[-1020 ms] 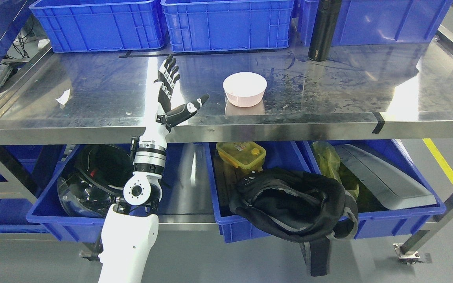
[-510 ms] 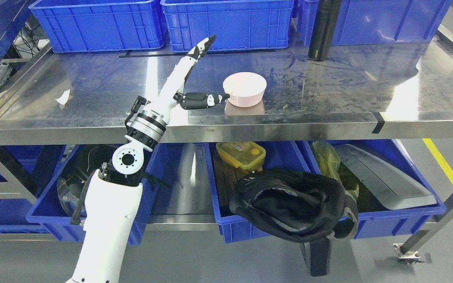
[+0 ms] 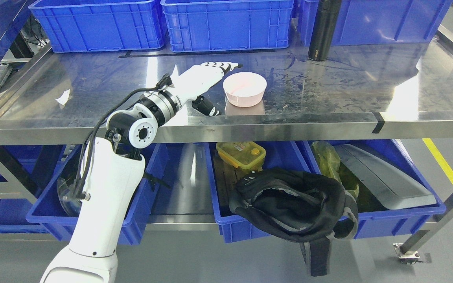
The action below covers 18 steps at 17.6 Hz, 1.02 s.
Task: Stack pink IKEA bowl on shelf middle layer
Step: 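Reach the left hand toward the pink bowl on the shelf top, then close the left hand fingers around the pink bowl's rim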
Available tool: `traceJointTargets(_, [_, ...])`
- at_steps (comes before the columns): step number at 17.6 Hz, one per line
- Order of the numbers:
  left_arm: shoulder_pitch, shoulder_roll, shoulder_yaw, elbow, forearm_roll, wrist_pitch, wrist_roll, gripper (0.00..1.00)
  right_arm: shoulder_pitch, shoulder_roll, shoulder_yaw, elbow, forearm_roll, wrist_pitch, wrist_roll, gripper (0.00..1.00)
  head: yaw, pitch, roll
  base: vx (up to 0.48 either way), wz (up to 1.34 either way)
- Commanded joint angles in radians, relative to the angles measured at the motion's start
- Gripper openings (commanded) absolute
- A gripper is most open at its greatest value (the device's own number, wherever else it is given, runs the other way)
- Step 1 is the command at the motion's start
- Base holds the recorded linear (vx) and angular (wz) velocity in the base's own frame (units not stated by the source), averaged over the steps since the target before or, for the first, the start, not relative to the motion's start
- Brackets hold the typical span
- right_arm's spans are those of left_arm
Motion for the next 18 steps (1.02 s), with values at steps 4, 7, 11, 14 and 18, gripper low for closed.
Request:
traceJointTargets(4, [-0.109, -0.075, -0.243, 0.095, -0.185, 0.101, -0.067, 0.98, 0.015, -0.017, 0.0, -0.017, 0.0, 0.0, 0.0, 1.0, 0.0, 0.0, 0.0, 0.0, 0.0])
traceJointTargets(7, [-0.133, -0.098, -0.228, 0.157, -0.185, 0.099, -0.062, 1.0, 0.015, -0.017, 0.0, -0.017, 0.0, 0.0, 0.0, 1.0, 0.0, 0.0, 0.0, 0.0, 0.0])
traceJointTargets(11, [-0.138, -0.117, -0.217, 0.223, -0.185, 0.147, -0.062, 0.94, 0.015, -0.017, 0.0, -0.017, 0.0, 0.0, 0.0, 1.0, 0.0, 0.0, 0.0, 0.0, 0.0])
traceJointTargets(14, [-0.147, -0.117, -0.217, 0.258, -0.185, 0.193, -0.065, 0.93, 0.015, -0.017, 0.0, -0.017, 0.0, 0.0, 0.0, 1.0, 0.0, 0.0, 0.0, 0.0, 0.0])
traceJointTargets(18, [-0.15, -0.117, -0.214, 0.275, -0.185, 0.234, -0.087, 0.91, 0.015, -0.017, 0.0, -0.017, 0.0, 0.0, 0.0, 1.0, 0.0, 0.0, 0.0, 0.0, 0.0])
